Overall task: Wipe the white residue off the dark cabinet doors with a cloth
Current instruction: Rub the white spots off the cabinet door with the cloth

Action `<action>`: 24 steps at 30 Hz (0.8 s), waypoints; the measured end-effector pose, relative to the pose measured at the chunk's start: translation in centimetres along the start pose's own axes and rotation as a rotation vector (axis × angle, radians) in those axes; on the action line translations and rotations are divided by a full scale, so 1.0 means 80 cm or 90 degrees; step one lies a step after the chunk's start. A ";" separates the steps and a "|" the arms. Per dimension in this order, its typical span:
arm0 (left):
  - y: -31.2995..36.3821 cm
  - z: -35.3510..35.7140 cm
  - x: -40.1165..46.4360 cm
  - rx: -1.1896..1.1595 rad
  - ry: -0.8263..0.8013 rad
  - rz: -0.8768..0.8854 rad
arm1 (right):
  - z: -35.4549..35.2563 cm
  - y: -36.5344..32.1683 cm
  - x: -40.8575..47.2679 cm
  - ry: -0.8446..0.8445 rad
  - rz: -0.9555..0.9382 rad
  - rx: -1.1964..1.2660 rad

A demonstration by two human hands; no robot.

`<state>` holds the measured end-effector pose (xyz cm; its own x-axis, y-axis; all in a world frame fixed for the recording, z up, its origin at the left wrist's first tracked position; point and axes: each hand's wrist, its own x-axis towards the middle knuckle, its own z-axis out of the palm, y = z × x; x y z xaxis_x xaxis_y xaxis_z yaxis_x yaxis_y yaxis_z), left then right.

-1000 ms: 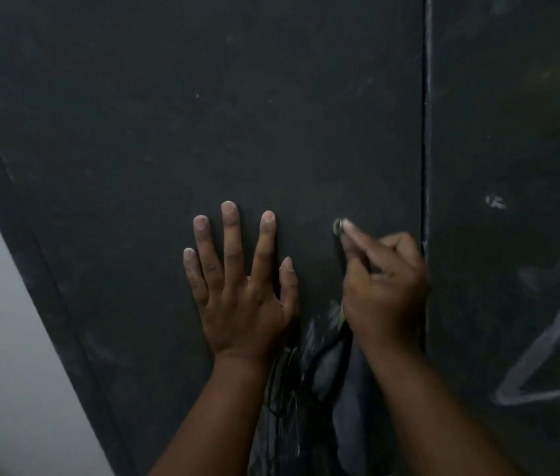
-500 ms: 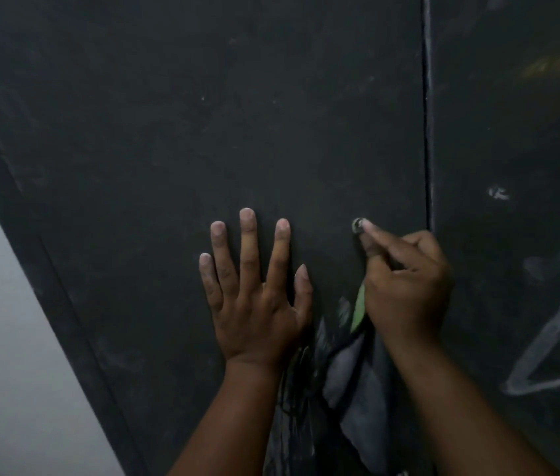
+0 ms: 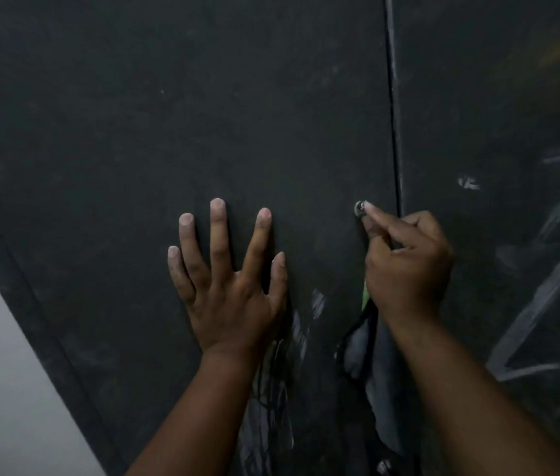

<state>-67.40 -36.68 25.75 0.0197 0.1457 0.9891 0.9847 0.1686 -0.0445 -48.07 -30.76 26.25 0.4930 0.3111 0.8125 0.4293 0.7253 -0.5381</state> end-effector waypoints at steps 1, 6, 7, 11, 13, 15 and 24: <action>0.003 0.000 0.001 0.001 0.002 -0.006 | -0.001 0.006 0.007 0.013 -0.009 -0.012; 0.024 0.006 0.010 -0.002 0.002 -0.001 | -0.027 0.049 -0.038 0.035 -0.020 -0.059; 0.030 0.008 0.014 -0.007 0.003 0.007 | -0.033 0.056 -0.049 0.035 -0.012 -0.061; 0.060 0.015 0.037 -0.045 0.000 0.041 | -0.037 0.062 -0.044 0.041 -0.003 -0.047; 0.077 0.018 0.047 -0.057 -0.001 0.052 | -0.030 0.052 -0.020 0.049 -0.029 -0.043; 0.094 0.022 0.057 -0.064 -0.007 0.060 | -0.024 0.044 0.001 0.047 -0.048 -0.038; 0.118 0.037 0.058 -0.002 0.011 0.043 | -0.037 0.069 -0.028 0.025 -0.066 -0.005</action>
<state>-58.50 -31.53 29.49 0.0885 0.1391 0.9863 0.9815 0.1567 -0.1102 -44.58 -29.28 20.81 0.4747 0.2111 0.8544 0.4850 0.7473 -0.4542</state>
